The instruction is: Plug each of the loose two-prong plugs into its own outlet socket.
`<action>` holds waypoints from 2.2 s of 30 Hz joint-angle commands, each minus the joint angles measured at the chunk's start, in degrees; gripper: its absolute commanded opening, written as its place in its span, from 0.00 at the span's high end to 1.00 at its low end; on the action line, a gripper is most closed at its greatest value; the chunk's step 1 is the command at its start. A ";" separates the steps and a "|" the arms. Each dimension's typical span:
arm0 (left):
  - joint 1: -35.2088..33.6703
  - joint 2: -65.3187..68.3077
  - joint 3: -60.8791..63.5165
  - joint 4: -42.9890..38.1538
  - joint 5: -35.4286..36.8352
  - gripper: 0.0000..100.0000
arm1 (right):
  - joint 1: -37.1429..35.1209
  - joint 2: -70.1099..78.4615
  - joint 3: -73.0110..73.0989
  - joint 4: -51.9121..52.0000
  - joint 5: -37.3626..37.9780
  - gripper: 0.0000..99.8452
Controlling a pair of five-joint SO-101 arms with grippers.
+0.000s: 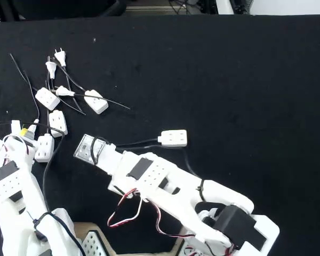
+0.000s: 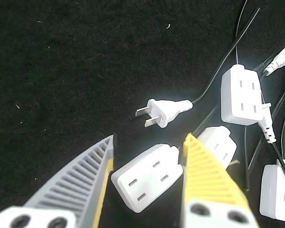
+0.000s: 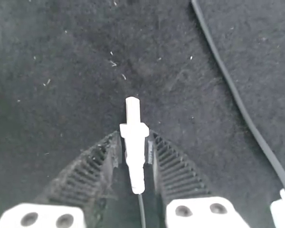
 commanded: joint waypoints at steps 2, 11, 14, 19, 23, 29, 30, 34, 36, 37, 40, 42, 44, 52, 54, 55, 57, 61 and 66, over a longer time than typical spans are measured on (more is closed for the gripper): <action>-0.57 -0.53 -0.31 -0.79 0.18 0.77 | -0.35 -0.13 -0.40 -1.05 2.02 0.97; -0.57 -0.53 -0.31 -0.79 0.18 0.77 | -0.35 0.31 -0.31 -0.88 2.02 0.99; -0.57 -0.53 -0.31 -0.79 0.18 0.77 | -0.35 0.31 -0.75 1.14 2.11 0.99; -0.57 -0.53 -0.31 -0.79 0.18 0.77 | -0.35 0.31 -1.63 2.46 2.11 0.99; -0.57 -0.53 -0.31 -0.79 0.18 0.77 | -0.35 0.40 -1.54 2.46 2.11 0.92; -0.57 -0.53 -0.31 -0.79 0.18 0.77 | -0.35 0.40 -1.54 2.46 2.11 0.95; -0.57 -0.53 -0.31 -0.79 0.18 0.77 | -0.35 0.40 -1.54 2.46 2.11 0.96; -0.57 -0.53 -0.31 -0.79 0.18 0.77 | -0.35 0.40 -1.54 2.20 2.11 0.96; -0.57 -0.53 -0.31 -0.79 0.18 0.77 | -0.35 0.40 -1.54 2.20 2.11 0.96; -0.57 -0.53 -0.31 -0.79 0.18 0.77 | -0.35 0.40 -1.54 2.20 2.11 0.96; -0.57 -0.53 -0.31 -0.79 0.18 0.77 | -0.35 0.40 -1.36 2.46 4.22 0.99; -0.57 -0.53 -0.31 -0.79 0.18 0.77 | -0.35 0.40 -1.27 2.55 4.92 0.98; -0.57 -0.53 -0.31 -0.79 0.18 0.77 | -0.35 0.40 -1.27 2.55 4.84 0.99; -0.57 -0.53 -0.31 -0.79 0.18 0.77 | -0.35 0.40 -1.19 2.64 5.01 0.99; -0.57 -0.53 -0.31 -0.79 0.18 0.77 | -0.35 0.40 -1.19 3.16 5.01 0.99; -0.57 -0.53 -0.31 -0.79 0.18 0.77 | -0.35 0.40 -1.45 3.78 4.92 0.98; -0.57 -0.53 -0.31 -0.79 0.18 0.77 | -0.44 0.40 -1.54 4.13 5.01 0.94; -0.57 -0.53 -0.31 -0.79 0.18 0.77 | -0.44 0.40 -1.36 3.87 5.19 0.93; -0.57 -0.53 -0.31 -0.79 0.18 0.77 | -0.35 0.13 -1.54 3.78 4.92 0.99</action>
